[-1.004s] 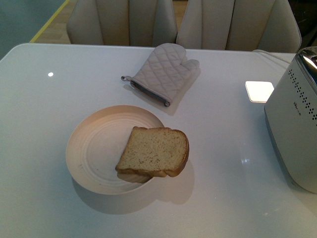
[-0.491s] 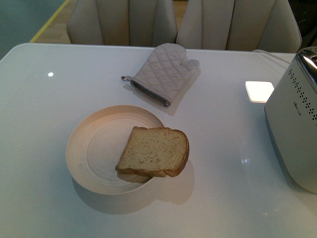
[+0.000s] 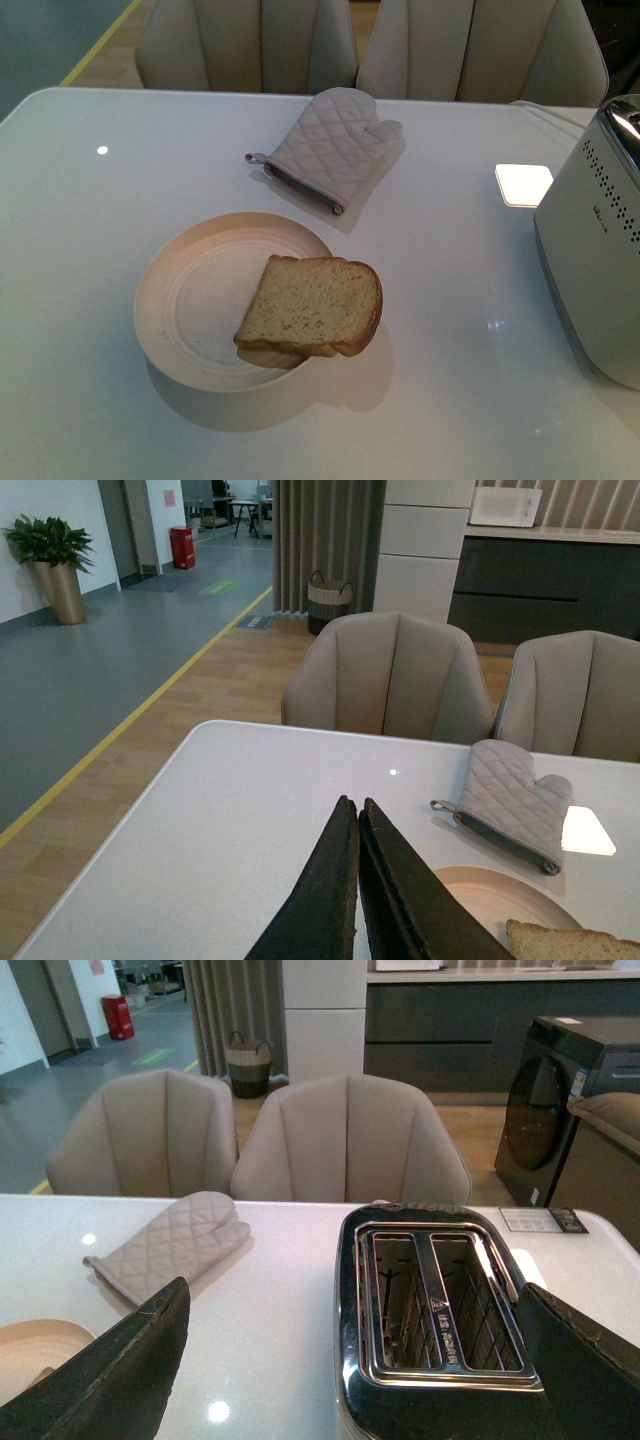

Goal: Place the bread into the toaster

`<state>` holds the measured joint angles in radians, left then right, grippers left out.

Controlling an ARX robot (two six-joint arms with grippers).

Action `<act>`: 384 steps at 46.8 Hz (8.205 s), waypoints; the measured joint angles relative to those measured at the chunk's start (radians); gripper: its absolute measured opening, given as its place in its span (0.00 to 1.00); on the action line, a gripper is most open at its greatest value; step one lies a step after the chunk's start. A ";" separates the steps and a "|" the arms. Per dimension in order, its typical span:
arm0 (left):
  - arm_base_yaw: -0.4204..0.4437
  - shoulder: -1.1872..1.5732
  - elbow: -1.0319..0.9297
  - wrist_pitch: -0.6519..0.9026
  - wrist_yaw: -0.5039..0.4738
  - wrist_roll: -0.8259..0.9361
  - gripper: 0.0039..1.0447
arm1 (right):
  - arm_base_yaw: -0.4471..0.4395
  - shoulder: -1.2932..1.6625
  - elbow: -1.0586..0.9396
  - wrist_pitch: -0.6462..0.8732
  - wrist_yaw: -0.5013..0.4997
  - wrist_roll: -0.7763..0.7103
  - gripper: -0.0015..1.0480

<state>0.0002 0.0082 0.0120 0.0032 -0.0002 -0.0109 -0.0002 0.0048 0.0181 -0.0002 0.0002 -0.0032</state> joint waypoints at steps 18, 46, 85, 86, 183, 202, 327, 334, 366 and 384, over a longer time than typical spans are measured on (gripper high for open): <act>0.000 -0.003 0.000 -0.002 0.000 0.000 0.59 | 0.259 0.648 0.212 -0.113 0.294 0.236 0.91; 0.000 -0.003 0.000 -0.002 0.000 0.002 0.94 | 0.359 1.764 0.665 0.372 0.041 0.481 0.91; 0.000 -0.003 0.000 -0.002 0.000 0.002 0.94 | 0.450 2.185 0.837 0.530 -0.192 0.689 0.91; 0.000 -0.003 0.000 -0.002 0.000 0.002 0.94 | 0.451 2.185 0.838 0.529 -0.192 0.690 0.91; 0.000 -0.003 0.000 -0.002 0.000 0.002 0.94 | -0.129 1.330 1.154 -0.468 0.055 -0.140 0.03; 0.000 -0.003 0.000 -0.002 0.000 0.002 0.94 | -0.097 1.324 1.090 -0.595 0.095 -0.235 0.03; 0.000 -0.003 0.000 -0.003 0.000 0.002 0.94 | -0.003 0.980 0.097 0.858 0.000 -0.007 0.02; 0.000 -0.003 0.000 -0.003 0.000 0.002 0.94 | -0.003 0.940 0.038 0.883 0.000 -0.006 0.02; 0.000 -0.003 0.000 -0.003 0.000 0.002 0.94 | -0.003 0.412 0.000 0.414 0.000 -0.006 0.02; 0.000 -0.003 0.000 -0.003 0.000 0.002 0.94 | -0.003 0.272 0.000 0.278 0.000 -0.007 0.02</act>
<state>0.0002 0.0051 0.0120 0.0006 -0.0002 -0.0090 -0.0036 0.2771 0.0181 0.2775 -0.0002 -0.0101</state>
